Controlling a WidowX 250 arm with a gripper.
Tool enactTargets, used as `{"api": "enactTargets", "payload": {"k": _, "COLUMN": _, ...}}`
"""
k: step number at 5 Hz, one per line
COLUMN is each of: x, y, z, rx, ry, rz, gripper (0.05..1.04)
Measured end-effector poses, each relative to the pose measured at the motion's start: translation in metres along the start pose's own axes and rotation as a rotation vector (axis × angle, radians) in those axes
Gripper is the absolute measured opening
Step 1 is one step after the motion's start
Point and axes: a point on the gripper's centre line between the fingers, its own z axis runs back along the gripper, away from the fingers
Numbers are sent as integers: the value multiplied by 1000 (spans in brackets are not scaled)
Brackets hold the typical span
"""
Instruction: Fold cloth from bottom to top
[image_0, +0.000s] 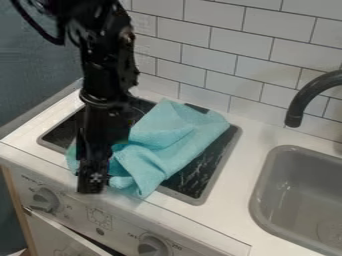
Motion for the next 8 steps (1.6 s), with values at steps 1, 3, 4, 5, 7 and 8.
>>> {"api": "enactTargets", "payload": {"k": 1, "x": 5, "y": 7, "z": -1, "rx": 2, "ry": -6, "rz": -71, "gripper": 999}}
{"api": "enactTargets", "payload": {"k": 3, "x": 15, "y": 10, "z": -9, "rx": -36, "ry": -20, "rz": -109, "gripper": 999}}
{"api": "enactTargets", "payload": {"k": 4, "x": 19, "y": 9, "z": -18, "rx": -60, "ry": -18, "rz": -137, "gripper": 999}}
{"api": "enactTargets", "payload": {"k": 5, "x": 19, "y": 9, "z": -22, "rx": -67, "ry": -7, "rz": -138, "gripper": 942}}
{"api": "enactTargets", "payload": {"k": 7, "x": 21, "y": 10, "z": -25, "rx": -65, "ry": -14, "rz": -130, "gripper": 359}}
{"api": "enactTargets", "payload": {"k": 8, "x": 21, "y": 10, "z": -25, "rx": -62, "ry": -11, "rz": -133, "gripper": 196}}
